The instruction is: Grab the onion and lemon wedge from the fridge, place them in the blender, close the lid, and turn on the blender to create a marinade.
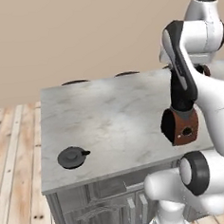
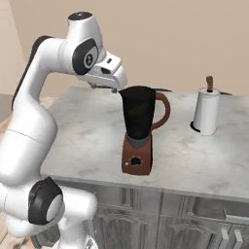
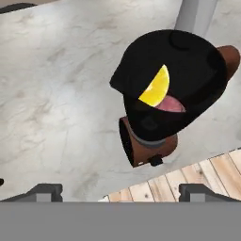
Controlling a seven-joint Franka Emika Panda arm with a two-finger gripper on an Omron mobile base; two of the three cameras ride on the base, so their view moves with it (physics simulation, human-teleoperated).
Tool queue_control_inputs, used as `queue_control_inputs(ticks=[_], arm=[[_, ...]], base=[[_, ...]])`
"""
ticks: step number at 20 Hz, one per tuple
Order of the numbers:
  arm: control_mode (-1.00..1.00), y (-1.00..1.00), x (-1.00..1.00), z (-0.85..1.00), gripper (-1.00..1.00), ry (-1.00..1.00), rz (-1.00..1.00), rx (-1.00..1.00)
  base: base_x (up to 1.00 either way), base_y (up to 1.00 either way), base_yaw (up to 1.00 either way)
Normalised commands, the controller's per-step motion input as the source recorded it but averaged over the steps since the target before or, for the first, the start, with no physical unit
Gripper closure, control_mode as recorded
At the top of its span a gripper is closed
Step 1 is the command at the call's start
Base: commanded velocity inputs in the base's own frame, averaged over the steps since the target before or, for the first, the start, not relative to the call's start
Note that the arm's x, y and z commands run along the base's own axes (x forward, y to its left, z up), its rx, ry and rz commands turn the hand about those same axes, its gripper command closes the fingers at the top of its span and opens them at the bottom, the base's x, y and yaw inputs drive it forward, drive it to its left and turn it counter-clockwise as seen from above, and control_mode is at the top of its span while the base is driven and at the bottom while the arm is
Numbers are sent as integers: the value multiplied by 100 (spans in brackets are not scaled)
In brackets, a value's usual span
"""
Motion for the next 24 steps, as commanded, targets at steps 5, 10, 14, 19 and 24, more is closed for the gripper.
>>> queue_control_inputs(ticks=[5,10,14,19,24], arm=[[-100,100,-100,-27,-100,-1,22,-3],[-100,100,-100,-37,-100,0,31,-6],[-100,100,-90,-65,-100,0,39,-13],[-100,100,-54,-84,-100,3,30,-8],[-100,100,5,-56,-100,16,2,-4]], base=[[0,0,0],[0,0,0],[0,0,0],[0,0,0],[0,0,0]])
